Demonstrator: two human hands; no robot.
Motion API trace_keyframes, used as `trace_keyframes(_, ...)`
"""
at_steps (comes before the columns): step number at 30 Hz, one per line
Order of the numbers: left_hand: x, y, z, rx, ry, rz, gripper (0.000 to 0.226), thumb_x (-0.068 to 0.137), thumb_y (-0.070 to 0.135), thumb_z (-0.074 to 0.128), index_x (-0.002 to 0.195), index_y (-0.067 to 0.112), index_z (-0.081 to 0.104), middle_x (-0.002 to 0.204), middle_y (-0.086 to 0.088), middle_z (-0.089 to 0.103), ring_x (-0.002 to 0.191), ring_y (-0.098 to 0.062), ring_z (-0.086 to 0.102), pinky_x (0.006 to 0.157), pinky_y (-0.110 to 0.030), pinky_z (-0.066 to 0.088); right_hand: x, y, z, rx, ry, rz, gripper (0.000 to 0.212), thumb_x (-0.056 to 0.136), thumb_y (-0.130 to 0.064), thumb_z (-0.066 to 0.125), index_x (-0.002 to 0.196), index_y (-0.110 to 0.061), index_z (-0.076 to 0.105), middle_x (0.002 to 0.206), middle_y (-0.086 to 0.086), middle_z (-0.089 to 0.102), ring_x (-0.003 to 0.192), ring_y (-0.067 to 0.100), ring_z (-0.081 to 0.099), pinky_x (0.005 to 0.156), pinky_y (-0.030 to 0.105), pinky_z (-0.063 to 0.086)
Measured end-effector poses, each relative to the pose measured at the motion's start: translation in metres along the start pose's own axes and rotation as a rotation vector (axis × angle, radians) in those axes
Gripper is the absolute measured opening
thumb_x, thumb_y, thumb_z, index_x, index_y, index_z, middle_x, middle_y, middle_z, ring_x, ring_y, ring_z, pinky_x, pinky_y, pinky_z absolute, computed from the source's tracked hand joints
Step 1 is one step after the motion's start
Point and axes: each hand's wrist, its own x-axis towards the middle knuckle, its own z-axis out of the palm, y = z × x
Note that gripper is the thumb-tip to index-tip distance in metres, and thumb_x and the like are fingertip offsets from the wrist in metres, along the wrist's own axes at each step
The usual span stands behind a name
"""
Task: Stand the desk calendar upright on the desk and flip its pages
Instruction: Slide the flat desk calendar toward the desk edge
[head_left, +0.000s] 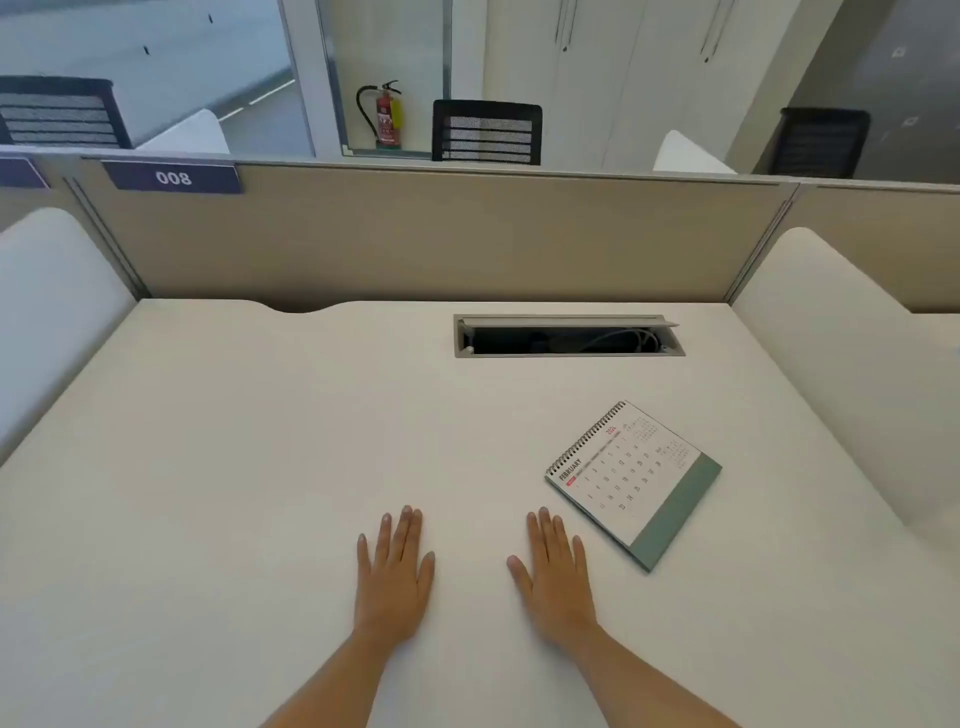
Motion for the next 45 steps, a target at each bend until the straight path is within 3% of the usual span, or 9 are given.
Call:
trace_keyframes(4, 0.001, -0.003, 0.001, 0.010, 0.082, 0.020, 0.085, 0.077, 0.058, -0.028, 0.152, 0.022, -0.012, 0.158, 0.008, -0.017, 0.151, -0.021, -0.008, 0.118, -0.051, -0.009, 0.000, 0.000, -0.007, -0.014, 0.027, -0.013, 0.072, 0.095, -0.060, 0.009, 0.153, -0.022, -0.012, 0.162, -0.010, -0.013, 0.142, 0.008, -0.028, 0.114, 0.033, -0.025)
trace_keyframes(6, 0.001, -0.003, 0.004, 0.010, 0.112, 0.027, 0.088, 0.073, 0.059, -0.033, 0.151, 0.023, -0.013, 0.159, 0.009, -0.016, 0.151, -0.020, -0.008, 0.119, -0.051, -0.009, 0.003, 0.006, -0.016, -0.024, 0.085, -0.005, 0.072, 0.095, -0.060, 0.013, 0.156, -0.023, 0.003, 0.163, -0.013, 0.000, 0.147, 0.010, -0.017, 0.115, 0.036, -0.022)
trace_keyframes(9, 0.003, -0.005, 0.009, 0.016, 0.107, 0.015, 0.073, 0.084, 0.056, -0.018, 0.150, 0.025, -0.017, 0.162, 0.010, -0.013, 0.151, -0.018, -0.009, 0.120, -0.051, -0.008, 0.019, 0.025, -0.036, -0.014, 0.152, 0.105, 0.070, 0.097, -0.057, 0.024, 0.156, -0.022, 0.007, 0.164, -0.009, 0.010, 0.151, 0.016, -0.003, 0.118, 0.040, -0.015)
trace_keyframes(15, 0.002, -0.010, 0.012, -0.048, 0.132, 0.027, 0.066, 0.094, 0.051, 0.009, 0.154, 0.025, -0.002, 0.162, 0.011, 0.000, 0.150, -0.015, -0.003, 0.120, -0.050, -0.006, 0.045, 0.069, -0.064, 0.073, 0.158, 0.369, 0.078, 0.095, -0.060, 0.032, 0.156, -0.020, 0.005, 0.165, -0.003, 0.001, 0.151, 0.022, -0.005, 0.118, 0.055, -0.003)
trace_keyframes(20, 0.002, -0.012, 0.014, -0.040, 0.127, 0.022, 0.066, 0.095, 0.051, 0.012, 0.154, 0.026, 0.001, 0.163, 0.012, 0.002, 0.150, -0.013, -0.004, 0.119, -0.047, -0.009, 0.044, 0.076, -0.061, 0.188, 0.069, 0.564, 0.079, 0.092, -0.067, 0.028, 0.155, -0.028, 0.001, 0.165, -0.005, -0.003, 0.151, 0.024, -0.005, 0.117, 0.062, -0.001)
trace_keyframes(27, 0.002, -0.013, 0.014, -0.049, 0.132, 0.013, 0.065, 0.094, 0.053, 0.008, 0.153, 0.029, -0.007, 0.162, 0.016, -0.006, 0.149, -0.009, -0.013, 0.120, -0.046, -0.011, 0.037, 0.062, -0.053, 0.185, 0.047, 0.585, 0.080, 0.091, -0.069, 0.022, 0.154, -0.030, -0.007, 0.165, -0.007, -0.007, 0.150, 0.025, -0.009, 0.119, 0.058, 0.001)
trace_keyframes(35, 0.003, -0.013, 0.009, -0.129, 0.129, 0.029, 0.066, 0.093, 0.054, 0.007, 0.154, 0.031, -0.001, 0.161, 0.017, -0.005, 0.148, -0.007, -0.014, 0.120, -0.045, -0.014, 0.019, 0.027, -0.036, 0.155, 0.089, 0.387, 0.086, 0.087, -0.075, 0.028, 0.155, -0.030, 0.000, 0.165, -0.009, -0.002, 0.151, 0.024, -0.005, 0.119, 0.056, -0.002)
trace_keyframes(40, 0.002, -0.013, 0.010, -0.181, 0.147, 0.040, 0.067, 0.092, 0.058, 0.001, 0.154, 0.033, 0.008, 0.162, 0.016, 0.003, 0.148, -0.005, -0.012, 0.120, -0.045, -0.014, -0.001, 0.010, -0.021, 0.068, 0.099, 0.106, 0.089, 0.082, -0.082, 0.025, 0.154, -0.036, 0.001, 0.163, -0.015, -0.001, 0.151, 0.018, -0.003, 0.121, 0.050, -0.003)
trace_keyframes(45, 0.003, -0.013, 0.010, -0.201, 0.160, 0.061, 0.069, 0.093, 0.059, 0.002, 0.155, 0.029, 0.009, 0.163, 0.014, 0.005, 0.149, -0.007, -0.011, 0.120, -0.045, -0.014, -0.014, -0.006, -0.006, 0.075, 0.051, -0.255, 0.094, 0.078, -0.083, 0.042, 0.153, -0.042, 0.004, 0.162, -0.022, -0.004, 0.151, 0.011, -0.006, 0.121, 0.046, -0.005)
